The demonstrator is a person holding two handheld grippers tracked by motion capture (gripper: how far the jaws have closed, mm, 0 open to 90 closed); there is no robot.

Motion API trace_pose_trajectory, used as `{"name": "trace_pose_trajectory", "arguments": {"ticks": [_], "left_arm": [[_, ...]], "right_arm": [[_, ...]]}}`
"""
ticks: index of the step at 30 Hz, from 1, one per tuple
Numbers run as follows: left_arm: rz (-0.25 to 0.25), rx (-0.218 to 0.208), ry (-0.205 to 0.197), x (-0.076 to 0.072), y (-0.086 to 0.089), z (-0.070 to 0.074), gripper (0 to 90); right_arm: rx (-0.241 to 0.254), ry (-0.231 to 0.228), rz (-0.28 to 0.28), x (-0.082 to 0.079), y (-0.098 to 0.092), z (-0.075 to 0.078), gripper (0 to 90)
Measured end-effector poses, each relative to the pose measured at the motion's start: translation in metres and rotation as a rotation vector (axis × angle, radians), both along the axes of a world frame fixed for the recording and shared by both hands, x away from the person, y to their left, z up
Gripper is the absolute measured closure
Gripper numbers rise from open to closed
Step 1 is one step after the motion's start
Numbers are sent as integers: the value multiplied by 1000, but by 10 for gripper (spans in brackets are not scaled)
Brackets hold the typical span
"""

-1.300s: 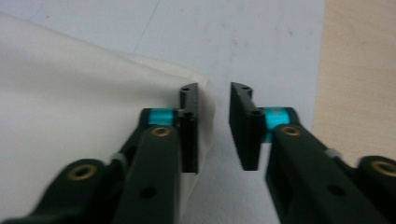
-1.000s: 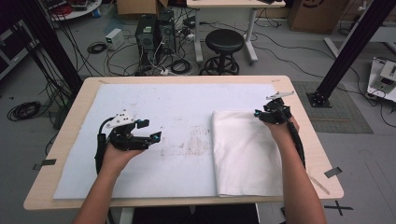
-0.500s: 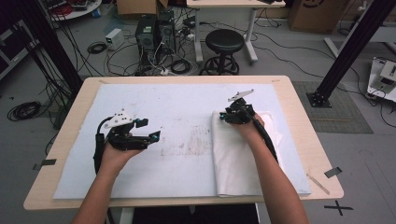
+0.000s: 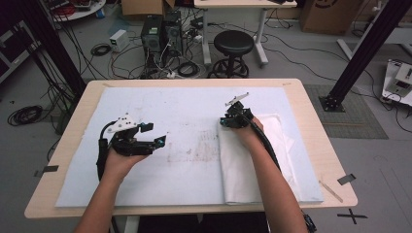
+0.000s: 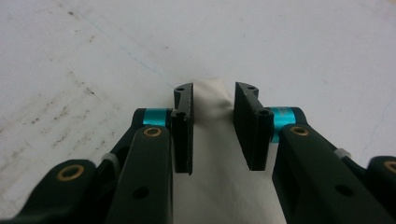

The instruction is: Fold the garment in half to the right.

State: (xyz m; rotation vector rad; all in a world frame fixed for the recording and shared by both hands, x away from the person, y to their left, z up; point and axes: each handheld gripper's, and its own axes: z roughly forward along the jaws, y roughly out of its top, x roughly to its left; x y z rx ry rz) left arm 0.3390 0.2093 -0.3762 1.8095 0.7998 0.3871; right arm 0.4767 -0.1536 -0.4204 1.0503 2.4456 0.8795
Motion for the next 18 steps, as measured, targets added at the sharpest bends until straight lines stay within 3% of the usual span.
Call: {"name": "trace_pose_trajectory", "arguments": {"ticks": [6, 9, 14, 18], "left_arm": [[-2, 3, -2, 0, -1, 0, 249], [-3, -2, -4, 0, 1, 0, 249], [2, -13, -4, 1, 3, 0, 249], [5, -18, -9, 1, 5, 2, 249]], "right_arm": [[-30, -2, -6, -1, 6, 0, 693], [15, -2, -15, -3, 2, 3, 565], [85, -46, -2, -15, -6, 16, 516], [123, -54, 2, -23, -17, 27, 457]]}}
